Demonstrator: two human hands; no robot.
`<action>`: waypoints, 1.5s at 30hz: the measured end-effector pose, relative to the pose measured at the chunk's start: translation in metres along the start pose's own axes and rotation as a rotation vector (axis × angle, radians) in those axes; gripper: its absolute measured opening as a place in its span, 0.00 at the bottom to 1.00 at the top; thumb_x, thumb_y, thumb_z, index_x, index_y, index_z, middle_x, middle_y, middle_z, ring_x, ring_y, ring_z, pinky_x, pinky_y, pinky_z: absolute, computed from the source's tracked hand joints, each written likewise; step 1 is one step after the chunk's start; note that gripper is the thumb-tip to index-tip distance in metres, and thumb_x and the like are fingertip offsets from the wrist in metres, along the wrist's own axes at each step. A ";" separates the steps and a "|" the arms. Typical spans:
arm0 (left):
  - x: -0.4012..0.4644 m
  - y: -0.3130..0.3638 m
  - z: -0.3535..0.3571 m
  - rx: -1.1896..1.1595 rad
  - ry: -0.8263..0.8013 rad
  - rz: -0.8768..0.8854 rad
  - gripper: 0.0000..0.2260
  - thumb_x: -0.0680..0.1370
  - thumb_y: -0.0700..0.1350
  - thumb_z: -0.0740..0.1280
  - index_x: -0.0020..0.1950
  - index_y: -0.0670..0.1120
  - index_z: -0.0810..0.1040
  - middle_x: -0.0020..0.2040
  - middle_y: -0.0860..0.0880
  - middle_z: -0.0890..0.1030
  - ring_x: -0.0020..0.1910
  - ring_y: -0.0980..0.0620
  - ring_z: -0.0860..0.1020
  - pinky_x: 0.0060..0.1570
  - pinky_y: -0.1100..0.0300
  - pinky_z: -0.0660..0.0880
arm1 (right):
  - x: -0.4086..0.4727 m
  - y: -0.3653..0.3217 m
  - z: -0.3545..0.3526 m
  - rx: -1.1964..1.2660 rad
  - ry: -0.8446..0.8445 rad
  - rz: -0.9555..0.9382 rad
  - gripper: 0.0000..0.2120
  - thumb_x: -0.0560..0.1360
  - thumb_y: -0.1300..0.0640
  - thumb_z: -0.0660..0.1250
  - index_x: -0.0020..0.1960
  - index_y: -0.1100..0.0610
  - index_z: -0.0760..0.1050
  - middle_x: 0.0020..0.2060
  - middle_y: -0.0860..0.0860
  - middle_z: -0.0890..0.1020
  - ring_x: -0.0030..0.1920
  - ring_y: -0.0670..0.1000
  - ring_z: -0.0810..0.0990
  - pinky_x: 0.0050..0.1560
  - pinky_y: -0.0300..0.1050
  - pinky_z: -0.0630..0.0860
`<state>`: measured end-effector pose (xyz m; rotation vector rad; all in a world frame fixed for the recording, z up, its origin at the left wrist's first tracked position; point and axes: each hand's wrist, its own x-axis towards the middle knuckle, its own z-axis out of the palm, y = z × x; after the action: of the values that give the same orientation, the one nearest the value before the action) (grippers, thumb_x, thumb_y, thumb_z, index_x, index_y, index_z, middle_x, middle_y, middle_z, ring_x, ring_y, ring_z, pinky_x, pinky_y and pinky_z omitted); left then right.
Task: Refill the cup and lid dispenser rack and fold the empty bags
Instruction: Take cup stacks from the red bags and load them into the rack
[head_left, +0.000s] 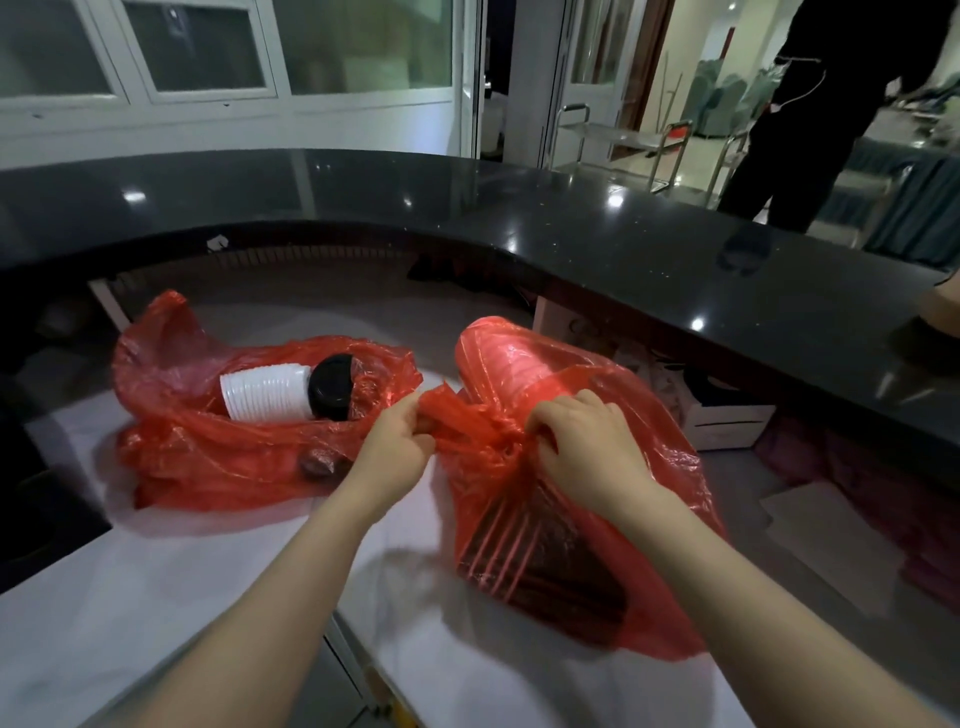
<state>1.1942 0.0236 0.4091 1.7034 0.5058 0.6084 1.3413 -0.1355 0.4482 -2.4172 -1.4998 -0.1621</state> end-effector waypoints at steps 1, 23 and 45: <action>0.000 -0.002 0.001 -0.139 -0.002 -0.032 0.29 0.68 0.24 0.55 0.42 0.57 0.81 0.40 0.51 0.83 0.44 0.52 0.81 0.47 0.56 0.76 | -0.001 0.002 0.000 0.017 -0.002 0.005 0.10 0.75 0.56 0.61 0.52 0.46 0.77 0.48 0.45 0.79 0.52 0.51 0.70 0.47 0.47 0.59; 0.024 -0.003 0.008 0.831 0.023 0.207 0.13 0.76 0.39 0.63 0.57 0.50 0.81 0.53 0.49 0.83 0.54 0.44 0.79 0.56 0.50 0.73 | -0.082 0.034 -0.023 -0.189 0.182 0.243 0.06 0.64 0.64 0.75 0.36 0.54 0.83 0.41 0.52 0.79 0.45 0.59 0.77 0.48 0.51 0.64; -0.049 0.035 0.008 1.123 -0.718 0.745 0.19 0.80 0.60 0.51 0.59 0.57 0.78 0.59 0.57 0.79 0.70 0.55 0.67 0.69 0.39 0.28 | -0.179 -0.049 -0.015 -0.118 -0.223 0.420 0.04 0.70 0.55 0.58 0.41 0.48 0.71 0.40 0.44 0.78 0.49 0.48 0.76 0.75 0.53 0.46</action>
<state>1.1620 -0.0205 0.4359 3.0310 -0.4570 0.1217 1.2173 -0.2730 0.4274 -2.8606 -1.0485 0.1162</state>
